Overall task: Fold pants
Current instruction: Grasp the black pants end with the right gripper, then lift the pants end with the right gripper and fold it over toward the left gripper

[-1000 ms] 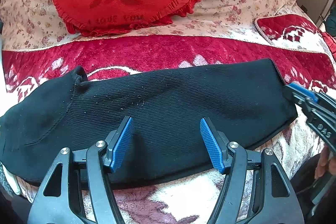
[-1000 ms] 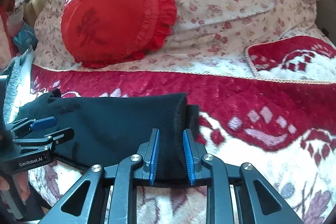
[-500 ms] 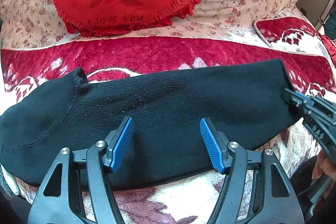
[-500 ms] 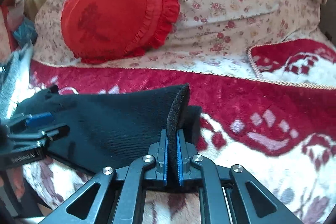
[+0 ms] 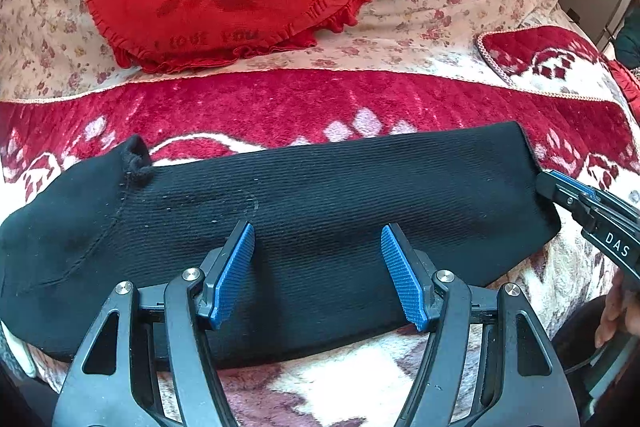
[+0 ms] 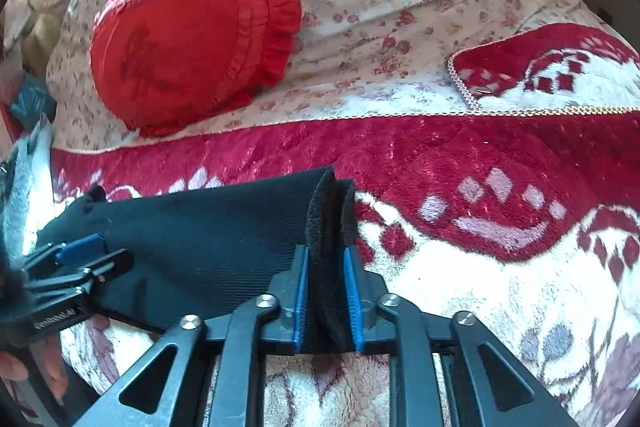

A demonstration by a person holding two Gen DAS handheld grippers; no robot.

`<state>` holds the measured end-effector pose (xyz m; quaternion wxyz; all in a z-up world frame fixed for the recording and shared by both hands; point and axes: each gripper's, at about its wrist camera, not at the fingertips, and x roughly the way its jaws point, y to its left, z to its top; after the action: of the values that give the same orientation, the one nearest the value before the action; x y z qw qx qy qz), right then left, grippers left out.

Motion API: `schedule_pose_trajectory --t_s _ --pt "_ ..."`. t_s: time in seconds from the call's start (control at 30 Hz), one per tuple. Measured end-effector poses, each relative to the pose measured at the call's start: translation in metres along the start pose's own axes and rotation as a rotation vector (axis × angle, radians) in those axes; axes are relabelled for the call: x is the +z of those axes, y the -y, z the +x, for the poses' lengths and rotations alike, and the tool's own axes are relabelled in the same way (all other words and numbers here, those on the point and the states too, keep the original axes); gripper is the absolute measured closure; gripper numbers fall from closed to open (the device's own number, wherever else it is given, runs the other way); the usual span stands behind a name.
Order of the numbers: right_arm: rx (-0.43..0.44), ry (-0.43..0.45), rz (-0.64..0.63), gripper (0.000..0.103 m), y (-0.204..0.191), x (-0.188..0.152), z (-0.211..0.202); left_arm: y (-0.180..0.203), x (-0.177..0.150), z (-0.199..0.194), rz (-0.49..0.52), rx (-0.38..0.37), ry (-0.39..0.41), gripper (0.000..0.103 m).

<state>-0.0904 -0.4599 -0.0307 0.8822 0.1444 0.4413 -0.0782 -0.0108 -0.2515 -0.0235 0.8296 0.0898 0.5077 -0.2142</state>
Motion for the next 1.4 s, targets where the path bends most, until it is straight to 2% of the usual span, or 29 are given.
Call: schedule_pose_trajectory --t_s 0.23,0.4,0.5,0.6,0.67,0.87,1.03,1.1,1.17,1.3,1.33,1.4 --pt "0.045 -0.027 0.039 0.073 0.004 0.006 0.007 0.008 0.003 0.001 0.01 -0.017 -0.003 0.037" --pt "0.046 -0.049 0.027 0.071 0.004 0.006 0.011 0.012 0.015 0.005 0.003 -0.08 -0.017 0.037" --pt "0.049 -0.055 0.037 0.069 0.007 0.005 0.012 0.016 0.021 0.011 0.004 -0.086 -0.043 0.037" --pt "0.05 -0.056 0.038 0.069 0.009 0.006 0.013 0.017 0.018 0.013 -0.01 -0.087 -0.054 0.037" --pt "0.056 -0.064 0.034 0.069 0.008 0.008 0.016 0.018 0.013 0.011 -0.025 -0.114 -0.071 0.037" --pt "0.069 -0.102 0.007 0.068 0.005 0.023 0.032 0.016 -0.009 -0.009 -0.16 -0.274 -0.096 0.037" --pt "0.106 -0.115 0.03 0.068 0.013 0.029 0.037 0.034 -0.033 -0.003 -0.267 -0.346 -0.16 0.037" --pt "0.118 -0.116 0.042 0.068 0.015 0.029 0.037 0.043 -0.041 0.007 -0.321 -0.395 -0.216 0.037" --pt "0.125 -0.115 0.042 0.068 0.016 0.029 0.036 0.045 -0.043 0.011 -0.381 -0.396 -0.217 0.035" --pt "0.146 -0.113 0.044 0.066 0.018 0.029 0.037 0.036 -0.037 0.016 -0.537 -0.471 -0.2 0.009" --pt "0.153 -0.112 0.048 0.066 0.019 0.029 0.037 0.036 -0.036 0.019 -0.584 -0.477 -0.202 0.005" --pt "0.175 -0.112 0.069 0.065 0.023 0.028 0.039 0.038 -0.032 0.02 -0.615 -0.468 -0.187 0.002"
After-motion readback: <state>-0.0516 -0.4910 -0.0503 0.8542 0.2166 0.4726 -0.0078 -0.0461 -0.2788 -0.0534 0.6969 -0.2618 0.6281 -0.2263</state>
